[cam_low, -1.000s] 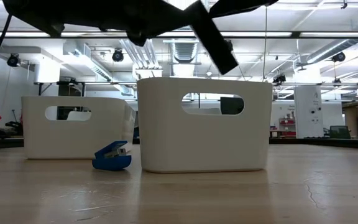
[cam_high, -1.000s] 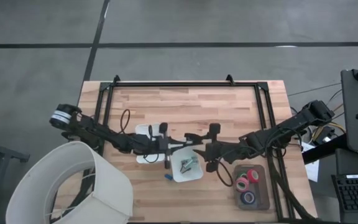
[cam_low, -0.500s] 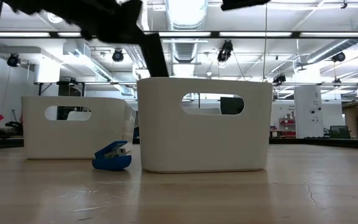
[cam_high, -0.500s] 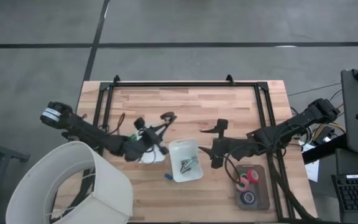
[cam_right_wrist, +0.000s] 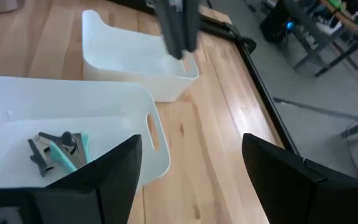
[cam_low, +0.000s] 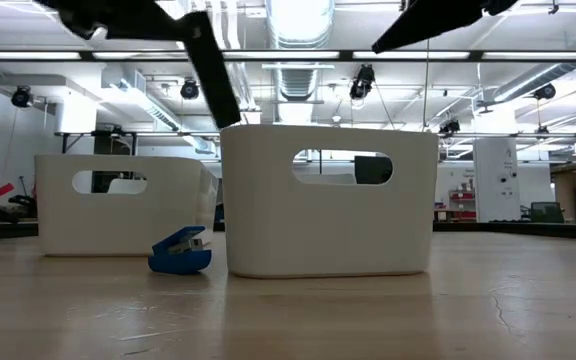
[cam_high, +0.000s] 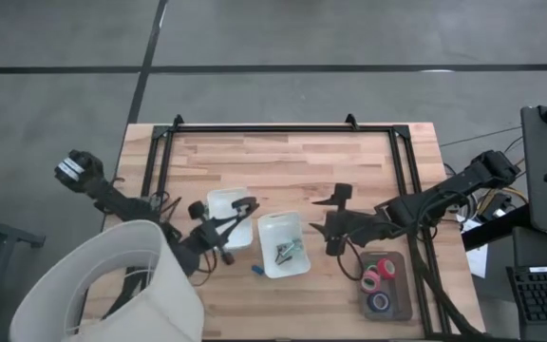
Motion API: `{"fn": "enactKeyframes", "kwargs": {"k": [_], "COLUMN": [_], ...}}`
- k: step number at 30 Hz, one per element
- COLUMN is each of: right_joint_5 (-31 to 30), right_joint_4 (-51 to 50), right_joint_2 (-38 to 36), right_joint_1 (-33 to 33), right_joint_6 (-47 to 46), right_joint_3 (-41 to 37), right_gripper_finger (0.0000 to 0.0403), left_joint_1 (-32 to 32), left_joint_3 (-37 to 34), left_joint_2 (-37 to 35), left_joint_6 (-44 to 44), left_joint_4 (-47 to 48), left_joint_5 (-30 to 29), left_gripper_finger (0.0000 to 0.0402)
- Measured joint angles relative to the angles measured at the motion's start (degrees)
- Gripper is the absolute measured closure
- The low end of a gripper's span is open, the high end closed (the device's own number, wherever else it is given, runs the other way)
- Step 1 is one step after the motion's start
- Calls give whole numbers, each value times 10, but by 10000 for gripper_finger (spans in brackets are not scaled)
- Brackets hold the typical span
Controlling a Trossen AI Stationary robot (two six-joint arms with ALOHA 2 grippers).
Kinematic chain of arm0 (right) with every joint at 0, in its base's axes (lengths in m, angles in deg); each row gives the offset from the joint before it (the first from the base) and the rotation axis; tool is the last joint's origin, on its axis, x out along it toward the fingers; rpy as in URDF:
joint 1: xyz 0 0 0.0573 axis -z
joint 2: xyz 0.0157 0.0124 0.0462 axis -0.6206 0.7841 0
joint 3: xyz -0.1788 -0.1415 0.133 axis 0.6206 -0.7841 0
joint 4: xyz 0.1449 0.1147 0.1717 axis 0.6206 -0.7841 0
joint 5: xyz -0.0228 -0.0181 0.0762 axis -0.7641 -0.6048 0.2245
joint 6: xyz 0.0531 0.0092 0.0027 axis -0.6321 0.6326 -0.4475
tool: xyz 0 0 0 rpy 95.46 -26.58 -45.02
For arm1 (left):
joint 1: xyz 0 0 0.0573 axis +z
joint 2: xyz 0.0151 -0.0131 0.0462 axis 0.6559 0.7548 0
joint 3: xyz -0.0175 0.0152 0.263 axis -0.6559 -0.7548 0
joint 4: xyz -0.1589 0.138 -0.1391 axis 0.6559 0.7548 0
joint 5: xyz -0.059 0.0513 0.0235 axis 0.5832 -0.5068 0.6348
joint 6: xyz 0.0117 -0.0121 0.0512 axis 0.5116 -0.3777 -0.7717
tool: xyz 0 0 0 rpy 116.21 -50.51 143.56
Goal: Pick and place Stapler, Stapler remover, tape
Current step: Put the black stapler into the left white bin
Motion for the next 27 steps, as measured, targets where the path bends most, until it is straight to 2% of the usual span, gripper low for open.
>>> {"fn": "enactKeyframes", "kwargs": {"k": [5,8,11,19,24,27], "right_joint_5": [1,2,5,5,6,6], "right_joint_4": [-16,-16,-17,-16,-14,-10], "right_joint_2": [-3,-3,-3,-3,-3,-3], "right_joint_1": [-1,-2,-2,-1,-1,-1], "right_joint_6": [-31,-38,-41,-39,-30,-30], "right_joint_3": [0,0,0,0,0,0], "right_gripper_finger": [146,151,154,154,157,158], "left_joint_1": [-6,-7,-7,-7,-2,2], "left_joint_3": [0,0,0,0,7,23], "left_joint_2": [-1,-1,-3,-3,-15,-39], "left_joint_6": [87,90,91,83,45,32], "left_joint_4": [98,140,161,254,260,259], "left_joint_5": [9,54,60,10,-55,-58], "left_gripper_finger": [360,363,364,365,364,367]}}
